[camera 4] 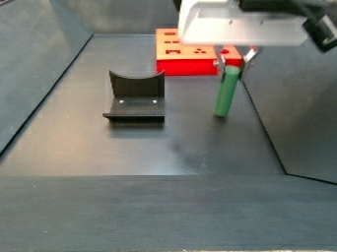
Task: Pick up the round object. Move up. Move to above the board. Insert the round object.
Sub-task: Move up, then move to above the board.
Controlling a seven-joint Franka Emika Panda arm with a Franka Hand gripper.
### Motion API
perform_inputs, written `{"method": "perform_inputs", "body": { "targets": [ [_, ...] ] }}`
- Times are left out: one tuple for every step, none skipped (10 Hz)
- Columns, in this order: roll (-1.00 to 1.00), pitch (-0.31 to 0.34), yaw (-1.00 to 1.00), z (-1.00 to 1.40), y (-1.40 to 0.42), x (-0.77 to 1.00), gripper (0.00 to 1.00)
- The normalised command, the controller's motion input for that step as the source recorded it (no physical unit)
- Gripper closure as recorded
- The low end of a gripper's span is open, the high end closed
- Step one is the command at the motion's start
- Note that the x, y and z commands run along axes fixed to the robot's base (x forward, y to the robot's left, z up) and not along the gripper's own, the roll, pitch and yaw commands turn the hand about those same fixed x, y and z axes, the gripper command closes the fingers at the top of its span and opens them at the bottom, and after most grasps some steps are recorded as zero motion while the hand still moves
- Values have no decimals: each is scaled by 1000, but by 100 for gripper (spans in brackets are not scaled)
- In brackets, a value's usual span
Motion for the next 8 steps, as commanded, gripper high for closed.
{"method": "perform_inputs", "body": {
  "targets": [
    [-13,51,4,689,-3,-80,100],
    [-18,36,2,471,-4,-42,100],
    [-22,32,2,309,-5,-28,100],
    [-45,105,-210,1000,480,-318,100],
    [-52,93,-204,1000,517,-329,100],
    [-51,60,-168,1000,451,-297,100],
    [-42,49,-137,1000,390,-271,100],
    [-20,35,-80,945,284,-200,100]
  ]
}}
